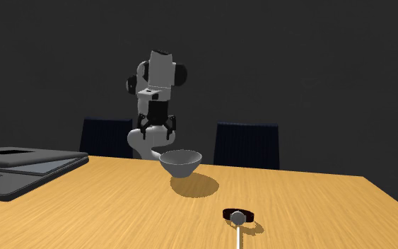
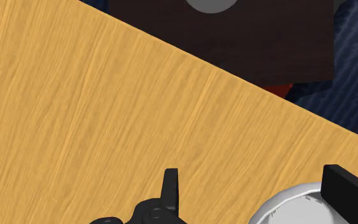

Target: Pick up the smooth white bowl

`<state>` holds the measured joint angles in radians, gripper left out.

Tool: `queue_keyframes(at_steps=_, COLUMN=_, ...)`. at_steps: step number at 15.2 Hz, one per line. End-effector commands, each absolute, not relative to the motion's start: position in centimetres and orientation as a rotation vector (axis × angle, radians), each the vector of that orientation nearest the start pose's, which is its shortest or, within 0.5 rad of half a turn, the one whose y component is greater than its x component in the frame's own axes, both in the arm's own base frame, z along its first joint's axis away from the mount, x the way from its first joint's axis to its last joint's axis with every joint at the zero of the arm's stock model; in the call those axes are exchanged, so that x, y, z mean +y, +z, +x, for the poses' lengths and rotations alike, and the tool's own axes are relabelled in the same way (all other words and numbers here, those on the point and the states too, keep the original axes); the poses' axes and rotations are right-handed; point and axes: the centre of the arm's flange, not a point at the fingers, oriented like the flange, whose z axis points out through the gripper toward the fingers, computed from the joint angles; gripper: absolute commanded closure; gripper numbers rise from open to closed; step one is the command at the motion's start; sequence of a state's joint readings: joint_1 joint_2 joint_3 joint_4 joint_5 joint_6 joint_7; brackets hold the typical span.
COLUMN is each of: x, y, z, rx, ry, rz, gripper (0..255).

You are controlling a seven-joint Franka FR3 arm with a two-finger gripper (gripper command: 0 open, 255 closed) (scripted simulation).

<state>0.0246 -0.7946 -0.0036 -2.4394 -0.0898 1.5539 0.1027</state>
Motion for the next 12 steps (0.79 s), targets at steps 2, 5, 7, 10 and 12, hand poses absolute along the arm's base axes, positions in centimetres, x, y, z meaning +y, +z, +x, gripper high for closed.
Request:
queue_keyframes(at_steps=2, x=-0.7, y=55.3, z=31.0, rx=0.100, ry=0.109, rz=-3.214, gripper=0)
queue_keyframes(at_steps=5, x=-1.7, y=55.5, z=34.1, rx=0.024, ry=0.023, rz=-3.166, gripper=0)
queue_keyframes(at_steps=7, x=-2.3, y=55.7, z=36.2, rx=-0.025, ry=-0.032, rz=-3.132, gripper=0)
queue_keyframes(at_steps=10, x=-2.9, y=56.0, z=38.4, rx=-0.077, ry=-0.091, rz=-3.093, gripper=0)
queue_keyframes(at_steps=12, x=-2.9, y=54.9, z=38.4, rx=-0.077, ry=-0.091, rz=-3.093, gripper=0)
